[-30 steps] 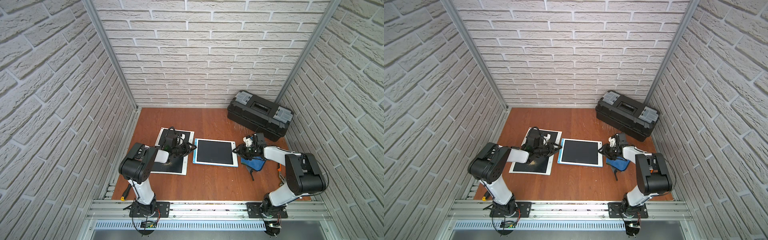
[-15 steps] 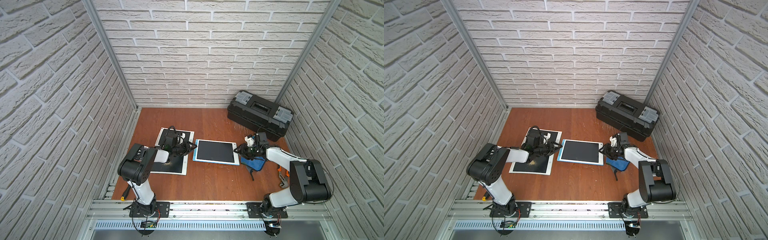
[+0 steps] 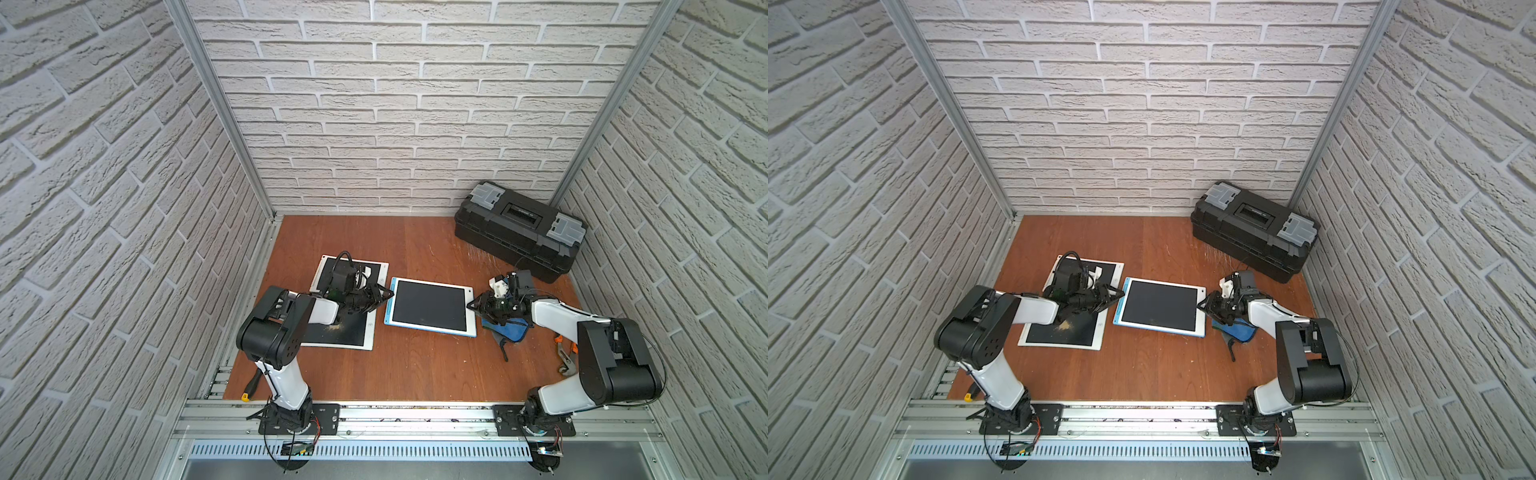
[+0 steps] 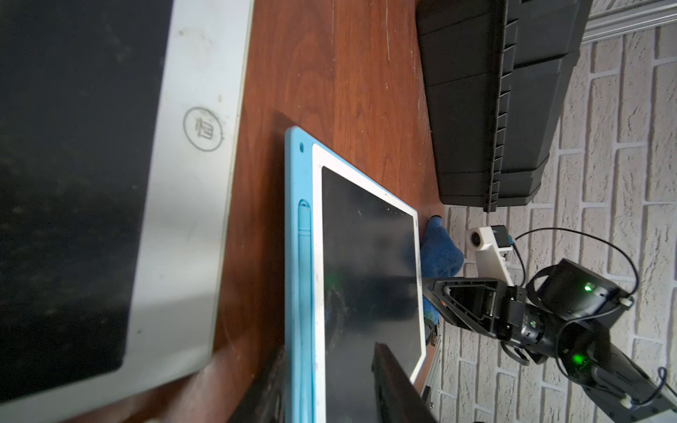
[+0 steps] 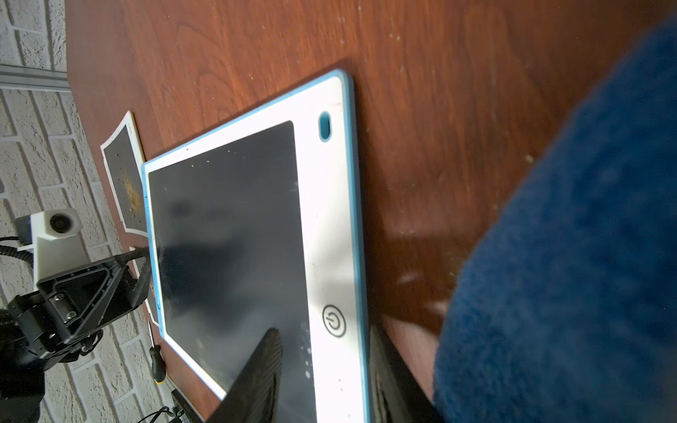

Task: Wipe the drawing tablet
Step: Adjust the drawing tablet at the center of the board.

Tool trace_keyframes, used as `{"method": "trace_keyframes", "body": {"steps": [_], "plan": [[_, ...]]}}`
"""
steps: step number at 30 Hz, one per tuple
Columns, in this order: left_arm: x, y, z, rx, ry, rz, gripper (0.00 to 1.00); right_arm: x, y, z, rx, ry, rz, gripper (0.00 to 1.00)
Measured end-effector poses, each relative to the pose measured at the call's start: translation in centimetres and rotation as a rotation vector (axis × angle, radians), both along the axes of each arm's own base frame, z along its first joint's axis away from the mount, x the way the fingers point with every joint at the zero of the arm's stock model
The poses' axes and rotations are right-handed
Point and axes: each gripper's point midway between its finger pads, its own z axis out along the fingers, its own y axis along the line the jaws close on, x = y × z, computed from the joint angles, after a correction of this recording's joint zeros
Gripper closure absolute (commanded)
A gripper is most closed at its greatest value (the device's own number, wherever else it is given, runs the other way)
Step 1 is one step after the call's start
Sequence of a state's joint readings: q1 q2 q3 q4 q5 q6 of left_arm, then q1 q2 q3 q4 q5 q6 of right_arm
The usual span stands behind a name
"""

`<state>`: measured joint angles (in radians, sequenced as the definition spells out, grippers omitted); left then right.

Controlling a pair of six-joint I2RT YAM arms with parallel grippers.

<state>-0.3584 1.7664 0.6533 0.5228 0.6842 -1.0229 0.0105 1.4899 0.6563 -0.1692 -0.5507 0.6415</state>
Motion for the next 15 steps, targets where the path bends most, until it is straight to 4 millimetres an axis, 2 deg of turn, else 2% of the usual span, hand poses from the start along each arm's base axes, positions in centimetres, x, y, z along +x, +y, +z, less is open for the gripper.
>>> {"method": "trace_keyframes", "body": {"steps": [4, 15], "plan": [[-0.1, 0.0, -1.3, 0.002, 0.036, 0.002, 0.6, 0.3, 0.0, 0.6, 0.001, -0.022, -0.002, 0.6], [2.2, 0.1, -0.6, -0.162, 0.032, 0.103, 0.59, 0.7, 0.1, 0.6, 0.017, -0.033, -0.011, 0.62]]}}
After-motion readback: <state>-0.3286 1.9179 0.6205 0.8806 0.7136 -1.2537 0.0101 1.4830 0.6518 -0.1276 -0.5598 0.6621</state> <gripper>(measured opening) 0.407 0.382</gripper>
